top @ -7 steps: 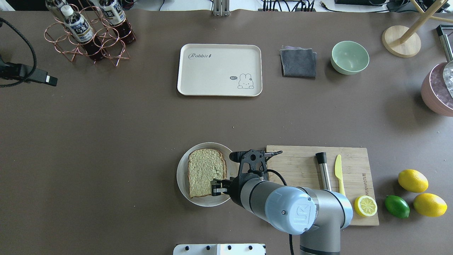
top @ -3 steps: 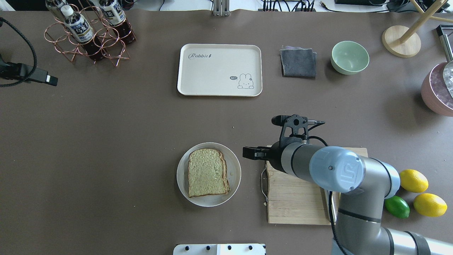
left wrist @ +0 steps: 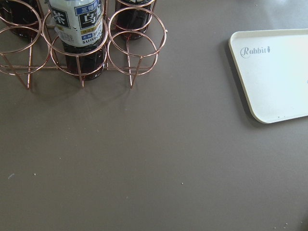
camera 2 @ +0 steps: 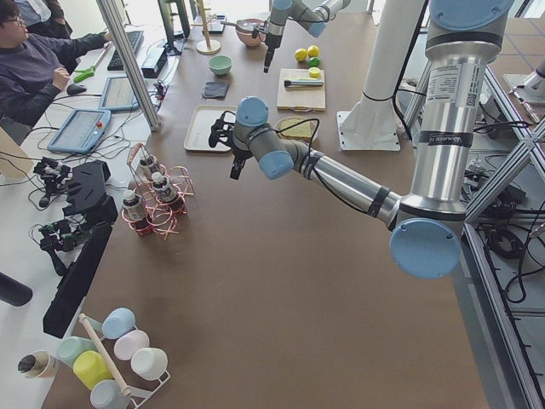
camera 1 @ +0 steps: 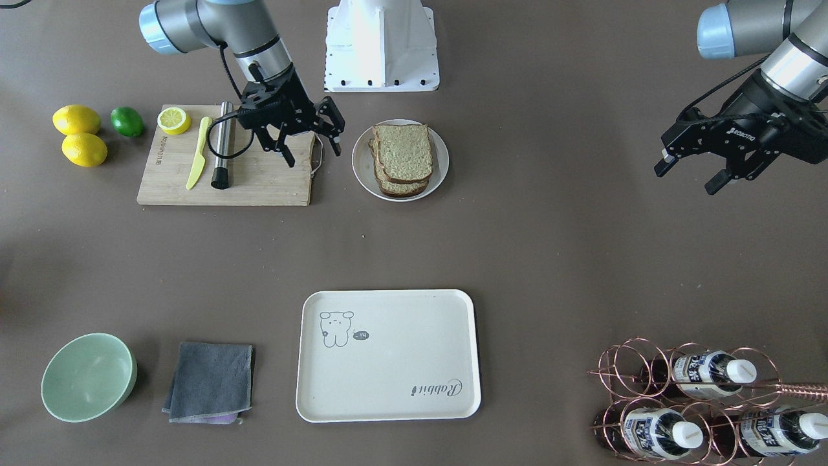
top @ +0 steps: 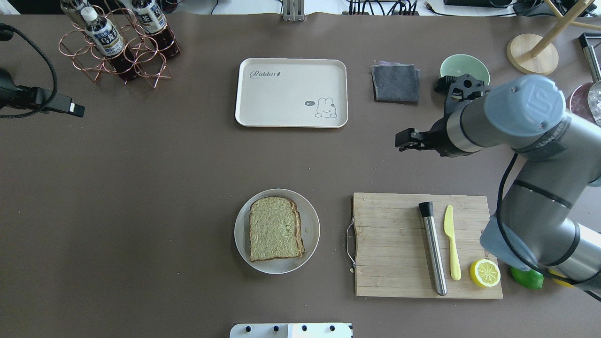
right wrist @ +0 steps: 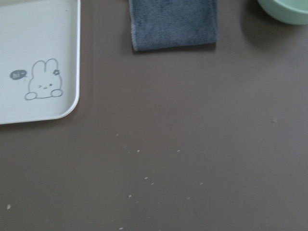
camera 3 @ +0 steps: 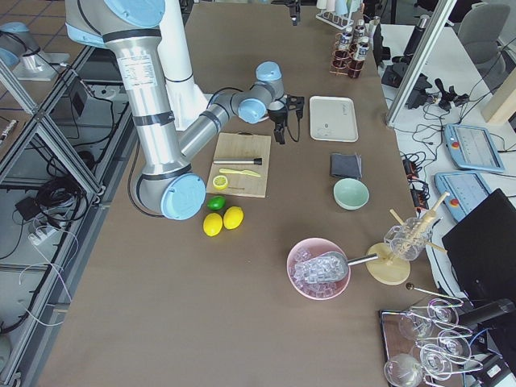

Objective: Make sandwich and place on tray
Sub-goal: 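Open the right gripper and withdraw it away from the plate, then reach the left gripper to the white plate rim and grasp it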

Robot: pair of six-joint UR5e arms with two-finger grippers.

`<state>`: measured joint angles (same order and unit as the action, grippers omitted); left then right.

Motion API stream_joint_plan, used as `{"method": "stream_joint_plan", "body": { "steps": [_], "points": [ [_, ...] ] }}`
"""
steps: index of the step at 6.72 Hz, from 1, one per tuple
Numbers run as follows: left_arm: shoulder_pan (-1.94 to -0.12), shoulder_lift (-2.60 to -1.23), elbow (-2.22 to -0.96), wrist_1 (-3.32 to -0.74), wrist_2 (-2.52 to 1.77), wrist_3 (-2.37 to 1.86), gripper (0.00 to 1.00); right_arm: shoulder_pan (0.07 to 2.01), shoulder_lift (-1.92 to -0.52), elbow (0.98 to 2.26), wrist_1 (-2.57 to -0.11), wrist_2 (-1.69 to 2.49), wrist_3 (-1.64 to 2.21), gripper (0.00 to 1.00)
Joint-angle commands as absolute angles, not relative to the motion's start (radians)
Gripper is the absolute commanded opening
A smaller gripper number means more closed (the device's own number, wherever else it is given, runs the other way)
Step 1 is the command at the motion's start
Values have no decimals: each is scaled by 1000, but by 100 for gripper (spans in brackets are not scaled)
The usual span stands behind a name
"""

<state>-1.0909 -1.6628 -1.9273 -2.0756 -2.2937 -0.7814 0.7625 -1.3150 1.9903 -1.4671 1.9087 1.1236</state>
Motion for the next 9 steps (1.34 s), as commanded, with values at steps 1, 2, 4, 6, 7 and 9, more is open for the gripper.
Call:
{"method": "stream_joint_plan", "body": {
  "steps": [1, 2, 4, 6, 7, 9],
  "points": [
    [-998, -1710, -1933, -2075, -2245, -907, 99, 999, -1397, 1988, -1584, 2065, 740, 100],
    [-907, -1742, -1934, -2075, -2149, -986, 99, 1122, -1473, 1985, -1597, 2144, 521, 100],
    [-768, -1775, -1933, -2075, -2038, -1113, 98, 1327, -1622, 1976, -1603, 2187, 224, 100],
    [-642, -1827, -1918, -2075, -1959, -1239, 97, 1492, -1651, 1930, -1707, 2210, -29, 100],
    [-612, -1842, -1914, -2077, -1948, -1267, 97, 1559, -1663, 1928, -1767, 2230, -63, 100],
    [-539, -1842, -1902, -2079, -1890, -1266, 97, 1568, -1706, 1925, -1772, 2229, -64, 100]
  ]
}}
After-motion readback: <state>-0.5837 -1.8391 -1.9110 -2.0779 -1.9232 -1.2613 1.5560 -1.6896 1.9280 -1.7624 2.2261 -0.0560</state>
